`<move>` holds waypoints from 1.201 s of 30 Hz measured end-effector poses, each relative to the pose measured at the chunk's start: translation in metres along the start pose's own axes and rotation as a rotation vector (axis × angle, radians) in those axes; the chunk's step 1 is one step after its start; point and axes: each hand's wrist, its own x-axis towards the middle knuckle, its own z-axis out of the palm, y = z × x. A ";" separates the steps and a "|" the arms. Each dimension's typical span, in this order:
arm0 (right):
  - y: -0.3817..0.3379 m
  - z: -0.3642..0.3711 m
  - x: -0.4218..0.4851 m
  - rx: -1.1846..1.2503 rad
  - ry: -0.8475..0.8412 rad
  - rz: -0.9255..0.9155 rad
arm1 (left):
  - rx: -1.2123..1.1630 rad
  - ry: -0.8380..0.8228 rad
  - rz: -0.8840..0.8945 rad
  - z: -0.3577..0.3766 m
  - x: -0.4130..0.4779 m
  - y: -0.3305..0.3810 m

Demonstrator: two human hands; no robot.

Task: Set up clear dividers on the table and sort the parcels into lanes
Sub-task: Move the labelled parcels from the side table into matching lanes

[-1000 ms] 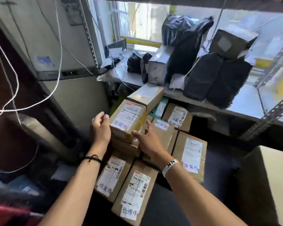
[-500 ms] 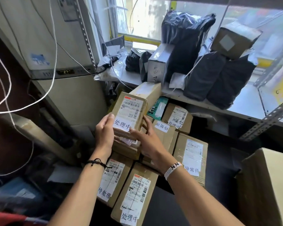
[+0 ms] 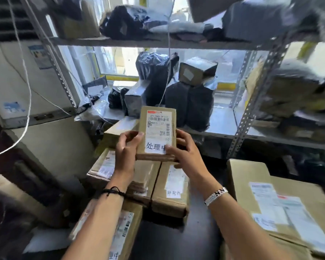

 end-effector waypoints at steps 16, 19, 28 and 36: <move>-0.048 -0.291 -0.130 -0.011 0.346 -0.047 | -0.030 -0.504 -0.089 0.266 -0.151 -0.015; -0.046 -0.325 -0.151 -0.047 0.405 -0.041 | -0.037 -0.608 -0.115 0.294 -0.170 -0.019; -0.019 -0.389 -0.187 -0.091 0.535 0.024 | 0.056 -0.684 -0.159 0.347 -0.214 -0.056; 0.021 -0.406 -0.177 -0.107 0.579 0.125 | 0.229 -0.648 -0.209 0.368 -0.221 -0.096</move>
